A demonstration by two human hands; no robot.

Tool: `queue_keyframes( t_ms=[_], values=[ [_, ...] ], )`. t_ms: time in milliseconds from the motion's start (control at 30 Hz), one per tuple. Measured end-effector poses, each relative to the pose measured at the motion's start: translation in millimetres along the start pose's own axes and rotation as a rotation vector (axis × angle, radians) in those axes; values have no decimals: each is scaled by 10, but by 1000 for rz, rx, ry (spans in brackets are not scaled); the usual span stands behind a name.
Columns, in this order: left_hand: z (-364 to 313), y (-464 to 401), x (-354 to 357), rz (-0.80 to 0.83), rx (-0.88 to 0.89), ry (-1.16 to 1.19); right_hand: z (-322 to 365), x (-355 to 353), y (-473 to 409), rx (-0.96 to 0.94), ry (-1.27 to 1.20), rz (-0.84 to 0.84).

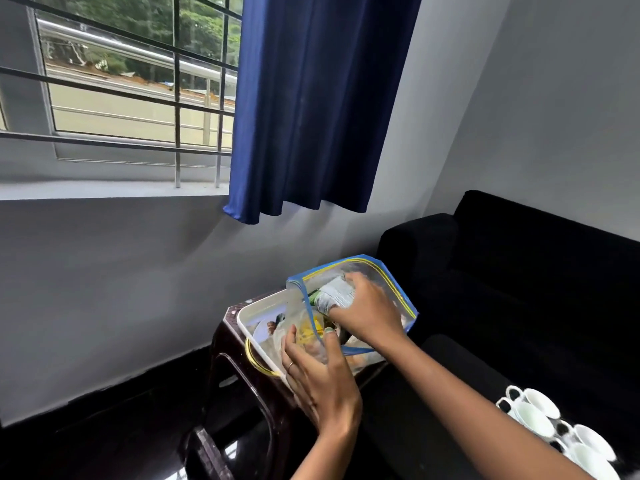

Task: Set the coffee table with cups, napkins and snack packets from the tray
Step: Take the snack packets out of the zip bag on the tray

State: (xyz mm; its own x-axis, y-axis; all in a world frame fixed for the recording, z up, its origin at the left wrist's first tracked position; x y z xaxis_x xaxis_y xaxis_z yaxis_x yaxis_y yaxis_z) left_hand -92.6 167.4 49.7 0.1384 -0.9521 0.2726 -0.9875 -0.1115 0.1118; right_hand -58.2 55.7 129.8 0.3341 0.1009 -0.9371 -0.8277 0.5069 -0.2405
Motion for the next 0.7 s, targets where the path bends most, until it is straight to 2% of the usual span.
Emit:
queue_keyframes(
  t_ms=[100,233,333,533,700],
  values=[
    [-36,19,-14,20,26,-14,-27,-229,32,56,-202,-29],
    [-57,0,-48,11,-6,-7,22,-447,138,107,-587,215],
    [-63,-18,-67,0,-24,1,0,-691,255,57,-658,271],
    [-27,-38,-55,-15,-69,-8,-354,-1215,418,7,-729,155],
    [29,-69,-50,-38,-87,-46,-754,-1351,300,63,-800,-14]
  ],
)
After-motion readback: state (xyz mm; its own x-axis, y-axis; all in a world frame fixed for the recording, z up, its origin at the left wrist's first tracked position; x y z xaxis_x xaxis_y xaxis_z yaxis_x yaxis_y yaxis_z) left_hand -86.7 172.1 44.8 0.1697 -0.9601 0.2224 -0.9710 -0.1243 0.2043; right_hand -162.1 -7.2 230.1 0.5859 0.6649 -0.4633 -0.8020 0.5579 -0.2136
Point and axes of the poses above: each hand's wrist, its own y-axis away from the middle knuckle, its own x-axis out of the palm, z = x × y, the point moved 6 cm from there along -y, towards the middle knuckle, and after that the axes turned 7 degrees about y, right-handed, at the moved point
